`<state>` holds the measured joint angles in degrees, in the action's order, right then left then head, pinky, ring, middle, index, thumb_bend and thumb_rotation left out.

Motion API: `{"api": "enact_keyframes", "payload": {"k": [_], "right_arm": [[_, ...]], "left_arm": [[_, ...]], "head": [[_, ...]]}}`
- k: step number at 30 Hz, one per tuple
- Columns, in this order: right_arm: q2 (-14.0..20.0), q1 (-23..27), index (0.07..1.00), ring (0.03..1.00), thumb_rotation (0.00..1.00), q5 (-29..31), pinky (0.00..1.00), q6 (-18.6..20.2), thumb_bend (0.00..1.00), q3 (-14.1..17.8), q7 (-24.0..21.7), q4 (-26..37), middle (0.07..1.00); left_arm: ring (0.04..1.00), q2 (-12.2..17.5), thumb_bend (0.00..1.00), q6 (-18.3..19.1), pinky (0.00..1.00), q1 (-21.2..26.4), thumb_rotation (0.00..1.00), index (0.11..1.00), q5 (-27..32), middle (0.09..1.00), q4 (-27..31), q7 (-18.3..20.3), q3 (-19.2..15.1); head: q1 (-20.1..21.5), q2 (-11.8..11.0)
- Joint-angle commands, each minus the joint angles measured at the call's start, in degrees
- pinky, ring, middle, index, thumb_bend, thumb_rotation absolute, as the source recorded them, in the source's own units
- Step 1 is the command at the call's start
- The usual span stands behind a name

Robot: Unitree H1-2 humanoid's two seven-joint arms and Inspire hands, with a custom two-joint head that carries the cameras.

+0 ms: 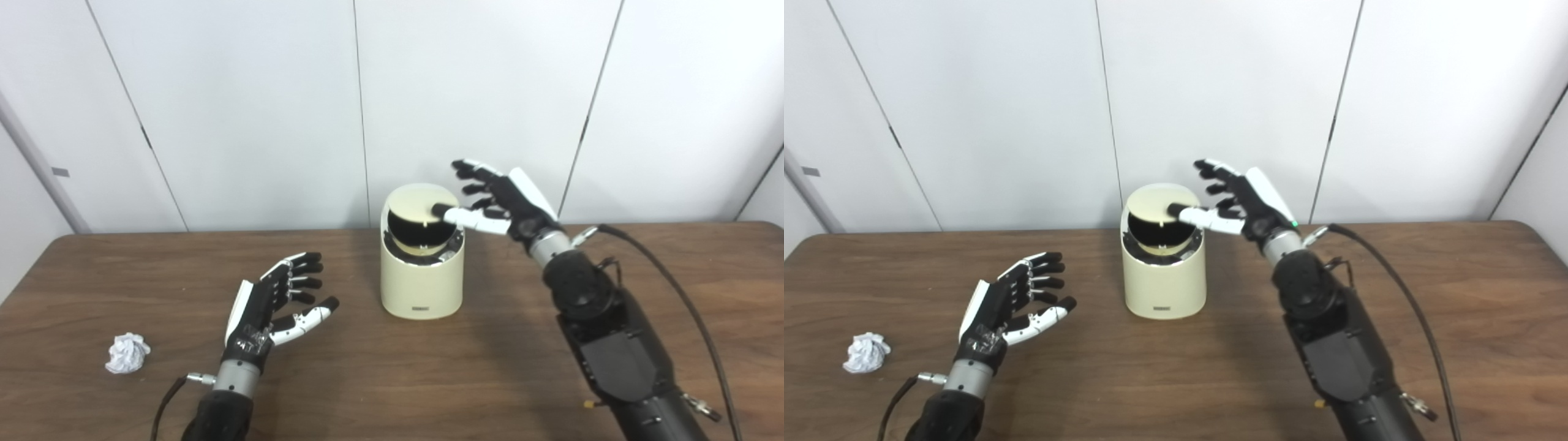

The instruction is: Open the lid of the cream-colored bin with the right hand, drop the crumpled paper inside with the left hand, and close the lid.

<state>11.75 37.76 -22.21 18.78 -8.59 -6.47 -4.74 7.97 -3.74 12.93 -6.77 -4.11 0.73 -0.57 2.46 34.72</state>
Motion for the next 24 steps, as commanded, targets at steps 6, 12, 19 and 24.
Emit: {"api": "enact_keyframes", "payload": {"k": [6, 12, 19, 24], "right_arm": [[2.1, 0.6, 0.863, 0.803, 0.67, 1.4, 0.71, -2.4, 0.56, 3.0, 1.4, 3.6, 0.849], [3.0, -3.6, 0.866, 0.846, 0.68, 3.2, 0.77, -3.0, 0.54, 5.9, 2.0, 3.8, 0.867], [1.7, -11.1, 0.846, 0.763, 0.29, 7.3, 0.66, -4.9, 0.53, 8.7, 2.4, 5.4, 0.826], [0.6, -14.8, 0.85, 0.793, 0.2, 9.3, 0.7, -7.1, 0.54, 9.4, 2.9, 5.8, 0.846]], "left_arm": [[0.687, 0.2, 0.64, -1.3, 0.6, 1.7, 0.09, 0.777, 0.1, 0.76, 1.2, -0.1, 0.0], [0.686, 0.0, 0.64, -1.4, 0.6, 1.9, 0.1, 0.777, -0.6, 0.758, 1.0, -0.5, 0.4], [0.687, 0.0, 0.63, -1.1, 0.6, 2.0, 0.09, 0.779, -0.6, 0.762, 1.3, -0.5, 0.8], [0.684, 0.1, 0.63, -0.9, 0.58, 2.1, 0.08, 0.781, -0.8, 0.768, 1.7, -0.5, 0.9]], "head": [[0.5, 0.1], [0.4, 0.0], [0.2, 0.1], [-0.3, 0.3]]}}
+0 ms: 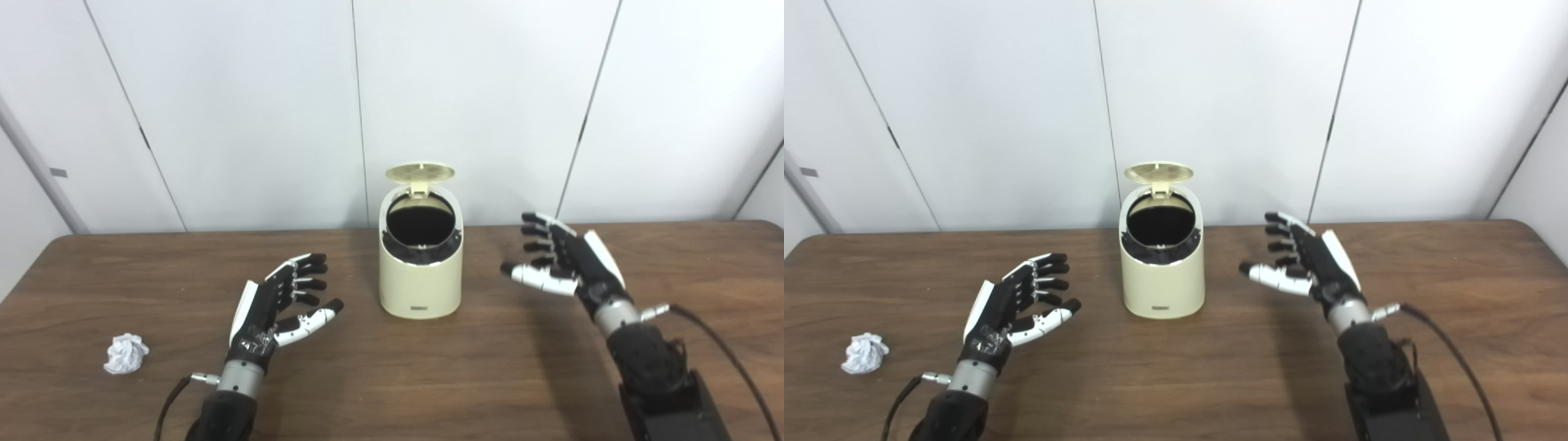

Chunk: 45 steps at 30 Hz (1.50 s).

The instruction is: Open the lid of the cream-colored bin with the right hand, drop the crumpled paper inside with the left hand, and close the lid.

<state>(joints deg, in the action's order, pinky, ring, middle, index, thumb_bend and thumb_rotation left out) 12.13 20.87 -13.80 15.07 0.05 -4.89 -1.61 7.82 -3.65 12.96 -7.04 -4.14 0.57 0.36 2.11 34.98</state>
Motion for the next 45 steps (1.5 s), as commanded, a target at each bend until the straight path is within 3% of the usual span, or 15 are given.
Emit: {"api": "enact_keyframes", "payload": {"k": [1, 10, 12, 14, 19, 26, 28, 29, 31, 34, 39, 45], "right_arm": [[0.1, 1.6, 0.852, 0.795, 0.2, 1.2, 0.71, -3.7, 0.55, 0.9, 1.4, 2.8, 0.848], [0.5, -1.2, 0.868, 0.79, 0.25, 3.3, 0.67, -6.7, 0.56, 1.4, 1.7, 1.9, 0.854], [1.0, -1.4, 0.869, 0.792, 0.32, 3.6, 0.68, -7.4, 0.63, 1.6, 1.5, 1.4, 0.852], [1.4, -1.5, 0.869, 0.795, 0.34, 4.3, 0.69, -8.1, 0.65, 1.9, 1.2, 0.8, 0.852], [2.8, -1.5, 0.876, 0.808, 0.29, 4.4, 0.7, -8.2, 0.71, 2.0, 1.0, 0.2, 0.861], [3.1, -1.5, 0.881, 0.825, 0.22, 5.6, 0.72, -3.6, 0.69, 2.0, 0.0, 2.9, 0.876], [3.1, -1.6, 0.88, 0.824, 0.2, 5.4, 0.72, -2.7, 0.68, 2.0, 0.0, 3.7, 0.876], [3.4, -1.6, 0.873, 0.814, 0.22, 4.8, 0.7, -3.2, 0.7, 1.6, 0.1, 3.8, 0.87], [4.2, -1.5, 0.871, 0.795, 0.24, 3.7, 0.65, -4.9, 0.7, 1.1, 0.1, 3.3, 0.865], [4.8, -1.5, 0.863, 0.773, 0.27, 3.7, 0.59, -5.7, 0.74, 0.9, -0.2, 3.4, 0.858], [5.2, -1.3, 0.859, 0.737, 0.29, 3.8, 0.51, -6.5, 0.74, 0.7, -0.4, 2.7, 0.86], [4.8, -1.1, 0.849, 0.742, 0.29, 3.9, 0.52, -6.0, 0.75, 0.5, -0.1, 2.5, 0.843]], "left_arm": [[0.683, 0.2, 0.63, -1.1, 0.58, 2.1, 0.08, 0.781, -0.4, 0.768, 1.7, -0.3, -0.1], [0.676, -0.4, 0.66, -2.1, 0.6, 2.3, 0.12, 0.779, -0.4, 0.759, 1.2, -0.5, 0.4], [0.679, -0.9, 0.67, -2.1, 0.61, 2.3, 0.14, 0.783, -0.8, 0.762, 1.1, -0.7, 0.8], [0.68, -1.4, 0.67, -2.2, 0.61, 2.4, 0.14, 0.784, -1.5, 0.763, 0.9, -1.2, 1.2], [0.667, -2.6, 0.67, -2.1, 0.58, 2.5, 0.12, 0.779, -3.6, 0.757, 0.6, -2.3, 2.0], [0.682, -1.1, 0.68, 0.3, 0.58, 1.7, 0.14, 0.796, -8.1, 0.77, 3.8, -1.8, 3.4], [0.674, 0.5, 0.69, 1.4, 0.55, 1.0, 0.12, 0.797, -10.9, 0.764, 5.9, -1.3, 4.1], [0.686, 2.4, 0.73, 3.6, 0.56, 0.6, 0.05, 0.789, -16.2, 0.756, 8.3, -0.6, 5.4], [0.688, 6.9, 0.69, 8.8, 0.56, -0.2, 0.17, 0.811, -28.9, 0.76, 13.7, 2.2, 8.3], [0.674, 11.5, 0.71, 14.3, 0.54, -1.5, 0.14, 0.795, -38.6, 0.756, 20.9, 7.8, 9.8], [0.665, 16.3, 0.73, 17.5, 0.53, -3.0, 0.12, 0.77, -40.9, 0.748, 28.5, 13.6, 7.4], [0.654, 19.4, 0.76, 18.3, 0.51, -2.7, 0.09, 0.757, -40.7, 0.743, 31.1, 17.1, 3.9]], "head": [[-0.1, 0.1], [-7.1, -0.4], [-11.6, -1.0], [-14.0, -1.5], [-19.9, -2.7], [-24.6, -3.8], [-25.9, -4.2], [-26.3, -4.3], [-27.2, -4.6], [-27.7, -4.7], [-28.0, -4.8], [-28.0, -4.9]]}}
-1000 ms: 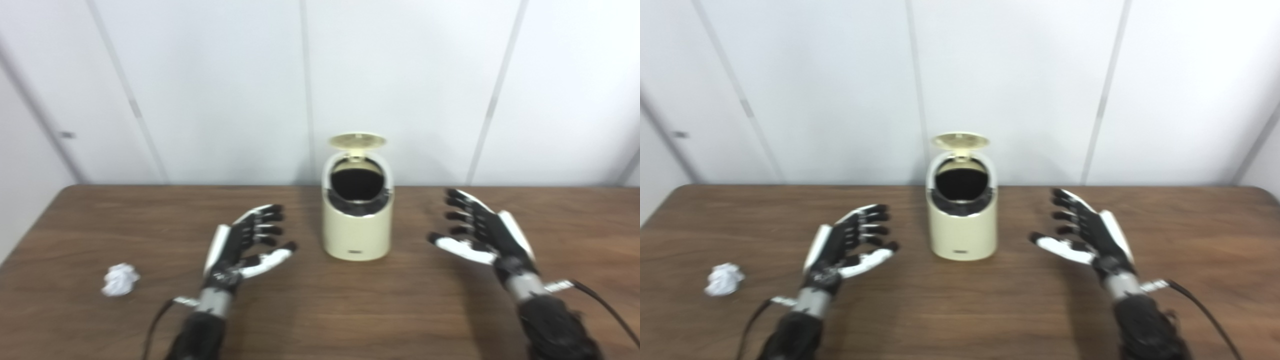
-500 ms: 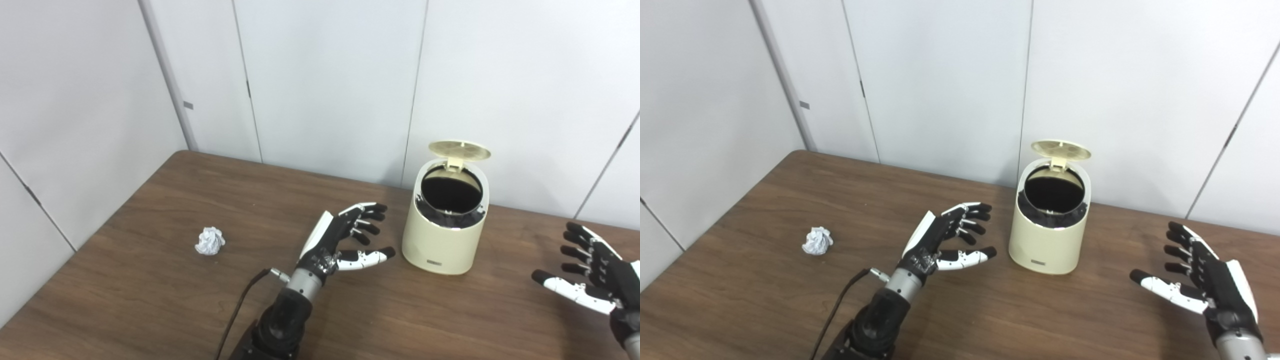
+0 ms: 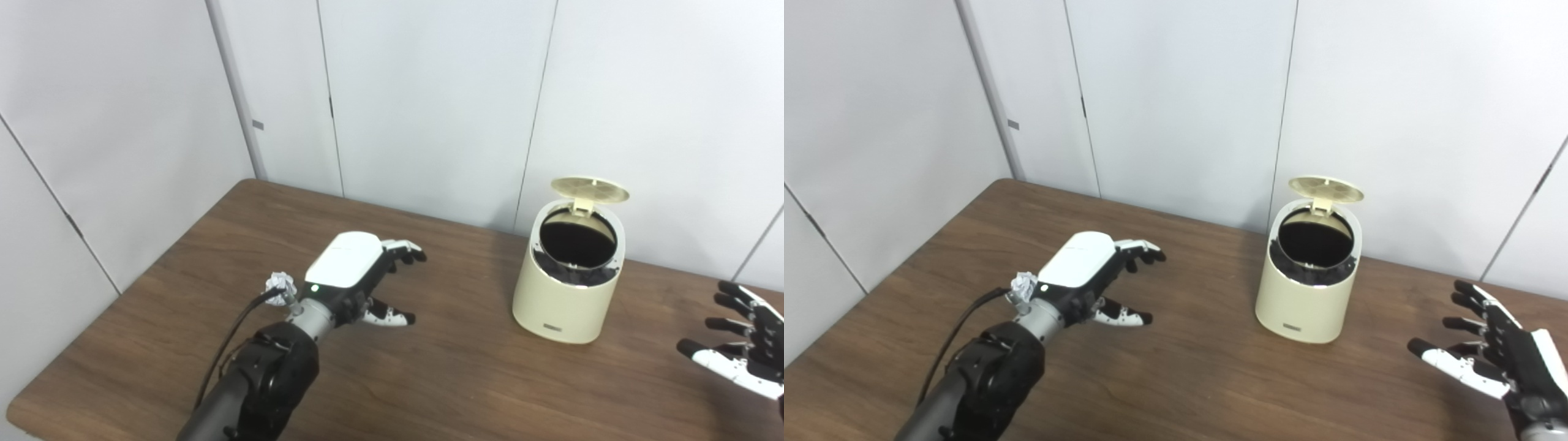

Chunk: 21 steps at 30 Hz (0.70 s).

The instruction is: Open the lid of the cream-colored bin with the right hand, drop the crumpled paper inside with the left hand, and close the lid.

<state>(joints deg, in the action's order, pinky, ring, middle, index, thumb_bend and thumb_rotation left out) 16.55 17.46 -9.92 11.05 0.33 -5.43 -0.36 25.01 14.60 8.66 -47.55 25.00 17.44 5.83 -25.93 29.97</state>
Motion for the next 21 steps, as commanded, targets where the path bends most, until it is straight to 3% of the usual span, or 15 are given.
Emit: {"api": "enact_keyframes", "payload": {"k": [1, 9, 16, 21], "right_arm": [[0.4, 2.4, 0.849, 0.744, 0.28, 0.0, 0.53, -1.8, 0.75, 0.2, 0.4, 1.4, 0.843], [0.2, 2.6, 0.852, 0.751, 0.27, -0.5, 0.55, -2.2, 0.73, -0.1, 0.6, 1.3, 0.84], [0.5, 2.7, 0.848, 0.742, 0.3, -0.7, 0.53, -1.9, 0.74, -0.1, 0.5, 1.7, 0.834], [0.8, 2.9, 0.846, 0.727, 0.34, -0.9, 0.53, -1.8, 0.76, -0.2, 0.2, 1.9, 0.833]], "left_arm": [[0.656, 2.7, 0.76, 0.1, 0.51, 1.7, 0.08, 0.756, -0.1, 0.745, 2.1, 0.8, -2.1], [0.678, 7.5, 0.78, 1.1, 0.53, 2.5, 0.09, 0.745, -2.0, 0.748, 1.0, 5.3, -5.6], [0.683, 12.6, 0.84, 2.2, 0.54, 2.5, 0.09, 0.756, -4.2, 0.753, -0.9, 10.3, -6.6], [0.69, 15.4, 0.87, 1.0, 0.53, 1.9, 0.09, 0.767, -4.3, 0.765, -4.2, 9.9, -7.3]], "head": [[0.0, 0.1], [0.2, -0.1], [0.2, 0.0], [0.1, 0.1]]}}
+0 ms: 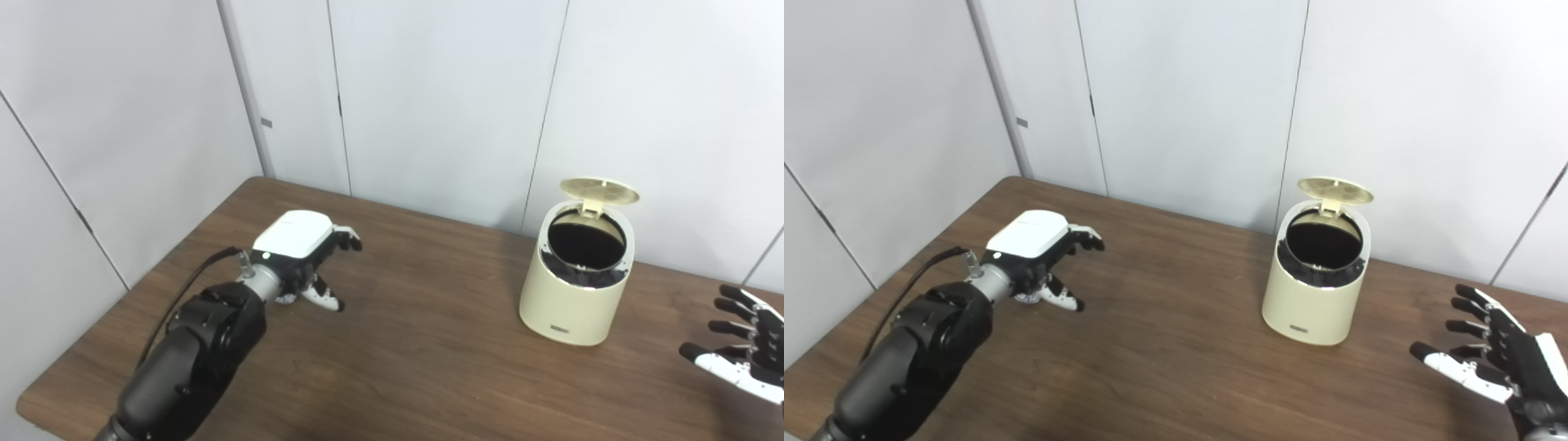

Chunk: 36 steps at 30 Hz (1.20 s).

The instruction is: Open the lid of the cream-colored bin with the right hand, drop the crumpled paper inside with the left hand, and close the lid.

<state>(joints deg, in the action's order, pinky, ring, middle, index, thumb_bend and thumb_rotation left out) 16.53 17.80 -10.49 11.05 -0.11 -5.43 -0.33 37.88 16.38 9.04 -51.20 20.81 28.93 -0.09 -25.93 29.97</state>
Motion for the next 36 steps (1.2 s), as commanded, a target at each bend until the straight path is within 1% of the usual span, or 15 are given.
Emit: {"api": "enact_keyframes", "payload": {"k": [1, 6, 11, 13, 15, 16, 20, 22, 23, 26, 29, 32, 34, 36], "right_arm": [[1.0, 2.6, 0.847, 0.727, 0.34, -0.5, 0.53, -1.8, 0.76, 0.1, 0.2, 1.9, 0.834], [1.4, 3.1, 0.846, 0.731, 0.36, -1.5, 0.53, -1.6, 0.75, -0.2, 0.2, 2.0, 0.834], [1.6, 3.6, 0.856, 0.732, 0.39, -2.2, 0.54, -1.0, 0.75, -0.3, 0.1, 1.8, 0.837], [1.5, 3.7, 0.857, 0.734, 0.39, -2.2, 0.53, -0.6, 0.75, -0.2, 0.0, 2.0, 0.838], [1.5, 3.7, 0.854, 0.73, 0.38, -2.2, 0.53, -0.3, 0.75, -0.1, 0.0, 2.2, 0.837], [1.4, 3.7, 0.852, 0.727, 0.39, -2.2, 0.53, -0.3, 0.75, -0.1, 0.0, 2.3, 0.834], [1.4, 3.6, 0.846, 0.719, 0.4, -1.7, 0.52, -0.8, 0.77, 0.2, 0.0, 2.2, 0.829], [1.3, 3.6, 0.841, 0.713, 0.39, -1.6, 0.51, -0.5, 0.78, 0.3, 0.0, 2.3, 0.825], [1.3, 3.6, 0.841, 0.712, 0.39, -1.5, 0.51, -0.3, 0.78, 0.4, 0.0, 2.5, 0.824], [1.3, 3.6, 0.841, 0.715, 0.39, -1.1, 0.51, -0.3, 0.79, 0.5, -0.2, 2.5, 0.824], [1.2, 3.7, 0.84, 0.718, 0.39, -0.9, 0.52, 0.2, 0.8, 0.6, -0.3, 2.6, 0.825], [1.3, 3.7, 0.836, 0.714, 0.39, -1.0, 0.51, 0.6, 0.8, 0.5, -0.3, 3.1, 0.821], [1.3, 3.6, 0.834, 0.709, 0.39, -0.9, 0.51, 0.4, 0.8, 0.6, -0.2, 3.1, 0.819], [1.3, 3.5, 0.836, 0.712, 0.4, -0.6, 0.51, 0.4, 0.8, 0.8, -0.2, 3.0, 0.821]], "left_arm": [[0.692, 3.0, 0.88, -1.2, 0.53, 1.4, 0.09, 0.768, -0.4, 0.767, -0.9, -2.1, -1.6], [0.7, 4.1, 0.91, -3.8, 0.56, 0.8, 0.04, 0.761, 2.5, 0.761, -5.8, -4.7, -3.3], [0.719, 4.5, 0.91, -4.2, 0.59, 0.6, 0.0, 0.752, 2.5, 0.757, -9.1, -6.2, -3.6], [0.728, 4.9, 0.91, -4.5, 0.6, 0.6, 0.0, 0.754, 2.4, 0.761, -10.3, -6.5, -3.5], [0.733, 5.4, 0.91, -4.4, 0.61, 0.6, 0.0, 0.752, 2.0, 0.761, -10.7, -6.1, -3.2], [0.743, 5.5, 0.9, -4.3, 0.63, 0.6, 0.0, 0.754, 1.8, 0.766, -10.8, -5.9, -3.1], [0.764, 6.2, 0.88, -2.6, 0.64, 0.9, 0.0, 0.764, 0.8, 0.781, -11.8, -4.4, -2.4], [0.761, 6.0, 0.88, -1.9, 0.62, 1.0, 0.0, 0.772, 1.1, 0.791, -12.6, -4.5, -2.4], [0.759, 5.9, 0.88, -2.1, 0.61, 0.8, 0.0, 0.772, 1.3, 0.792, -13.2, -5.2, -2.4], [0.718, 5.7, 0.89, -2.1, 0.58, 0.5, 0.0, 0.768, 1.3, 0.776, -13.6, -6.0, -2.2], [0.712, 5.3, 0.88, -1.2, 0.58, 0.7, 0.0, 0.773, 1.8, 0.771, -14.5, -5.8, -1.9], [0.703, 4.8, 0.86, -1.6, 0.57, 0.8, 0.0, 0.767, 3.7, 0.76, -15.8, -6.5, -2.2], [0.699, 4.6, 0.84, -0.6, 0.57, 0.8, 0.0, 0.769, 4.2, 0.754, -15.5, -5.7, -1.9], [0.704, 4.5, 0.83, -0.5, 0.59, 0.7, 0.0, 0.774, 4.7, 0.757, -15.6, -5.8, -1.6]], "head": [[0.0, 0.1], [-0.1, 0.2], [-0.2, 0.3], [-0.2, 0.3], [-0.1, 0.4], [-0.1, 0.4], [-0.1, 0.6], [-0.1, 0.6], [-0.1, 0.7], [-0.1, 0.7], [-0.1, 0.7], [0.1, 1.0], [0.2, 1.1], [0.3, 1.2]]}}
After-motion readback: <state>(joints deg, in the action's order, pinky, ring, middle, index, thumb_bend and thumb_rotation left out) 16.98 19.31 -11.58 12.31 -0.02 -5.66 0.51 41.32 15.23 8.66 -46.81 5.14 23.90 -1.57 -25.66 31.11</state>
